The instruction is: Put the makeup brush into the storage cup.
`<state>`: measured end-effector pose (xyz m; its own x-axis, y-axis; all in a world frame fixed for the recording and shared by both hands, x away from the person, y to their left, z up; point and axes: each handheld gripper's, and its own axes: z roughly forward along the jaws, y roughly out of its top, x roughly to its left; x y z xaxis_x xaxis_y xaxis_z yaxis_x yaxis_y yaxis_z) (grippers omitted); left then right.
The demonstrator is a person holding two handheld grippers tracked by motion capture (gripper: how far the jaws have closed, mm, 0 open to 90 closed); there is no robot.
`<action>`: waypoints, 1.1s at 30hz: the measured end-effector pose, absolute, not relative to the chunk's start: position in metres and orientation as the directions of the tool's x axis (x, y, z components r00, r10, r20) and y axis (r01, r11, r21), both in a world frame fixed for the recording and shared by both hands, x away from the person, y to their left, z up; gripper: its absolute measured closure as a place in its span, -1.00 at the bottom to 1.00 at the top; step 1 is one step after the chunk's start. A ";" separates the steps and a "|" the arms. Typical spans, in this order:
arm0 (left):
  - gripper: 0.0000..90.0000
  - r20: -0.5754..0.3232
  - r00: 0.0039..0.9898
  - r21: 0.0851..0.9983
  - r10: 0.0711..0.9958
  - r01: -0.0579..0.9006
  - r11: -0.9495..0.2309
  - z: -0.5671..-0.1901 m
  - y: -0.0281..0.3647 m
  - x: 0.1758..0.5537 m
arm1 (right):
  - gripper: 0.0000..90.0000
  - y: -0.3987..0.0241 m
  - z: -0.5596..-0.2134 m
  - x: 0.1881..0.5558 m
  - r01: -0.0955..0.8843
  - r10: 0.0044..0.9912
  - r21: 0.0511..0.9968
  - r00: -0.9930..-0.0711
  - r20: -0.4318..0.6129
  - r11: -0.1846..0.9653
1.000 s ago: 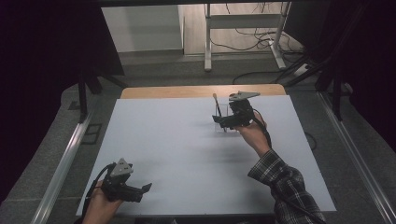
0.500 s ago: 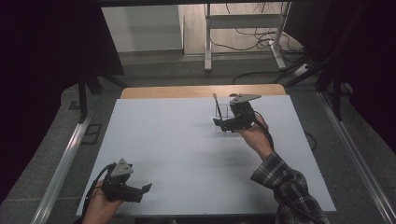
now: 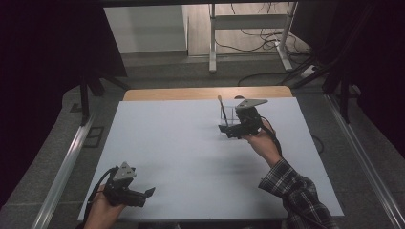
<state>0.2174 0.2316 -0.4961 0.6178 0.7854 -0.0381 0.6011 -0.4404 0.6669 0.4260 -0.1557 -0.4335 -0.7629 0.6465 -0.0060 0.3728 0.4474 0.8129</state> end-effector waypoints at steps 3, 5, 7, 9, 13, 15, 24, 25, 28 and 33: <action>-1.00 -0.037 0.619 0.666 0.785 0.601 -0.442 -0.496 0.231 0.217 | -0.90 -0.156 -0.433 0.423 0.371 0.643 0.811 -0.766 -0.008 0.452; -1.00 -0.035 0.621 0.666 0.783 0.598 -0.445 -0.496 0.232 0.218 | -0.90 -0.156 -0.433 0.421 0.368 0.640 0.811 -0.768 -0.010 0.454; -1.00 -0.038 0.619 0.667 0.785 0.601 -0.441 -0.496 0.231 0.217 | -0.91 -0.157 -0.432 0.419 0.368 0.638 0.812 -0.770 -0.008 0.453; -1.00 -0.038 0.619 0.666 0.785 0.601 -0.442 -0.496 0.231 0.217 | -0.90 -0.157 -0.432 0.418 0.366 0.636 0.812 -0.772 -0.007 0.454; -1.00 -0.039 0.619 0.666 0.785 0.601 -0.441 -0.496 0.231 0.217 | -0.90 -0.159 -0.431 0.413 0.364 0.631 0.811 -0.776 -0.008 0.458; -1.00 -0.040 0.619 0.667 0.785 0.601 -0.440 -0.496 0.232 0.217 | -0.91 -0.159 -0.431 0.411 0.365 0.631 0.809 -0.776 -0.008 0.460; -1.00 -0.039 0.620 0.666 0.784 0.601 -0.442 -0.496 0.231 0.217 | -0.91 -0.162 -0.433 0.402 0.363 0.622 0.807 -0.783 -0.007 0.466; -1.00 -0.037 0.622 0.666 0.782 0.599 -0.445 -0.496 0.232 0.218 | -0.91 -0.162 -0.433 0.401 0.365 0.623 0.806 -0.782 -0.006 0.466; -1.00 -0.040 0.619 0.666 0.784 0.602 -0.441 -0.496 0.232 0.217 | -0.91 -0.162 -0.433 0.397 0.365 0.620 0.804 -0.784 -0.006 0.469; -1.00 -0.042 0.620 0.667 0.784 0.601 -0.440 -0.496 0.232 0.217 | -0.92 -0.165 -0.435 0.390 0.364 0.614 0.799 -0.789 -0.007 0.478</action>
<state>0.2172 0.2317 -0.4960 0.6196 0.7838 -0.0416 0.6013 -0.4399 0.6671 0.3898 -0.1652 -0.4353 -0.7891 0.6143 -0.0073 0.3644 0.4776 0.7994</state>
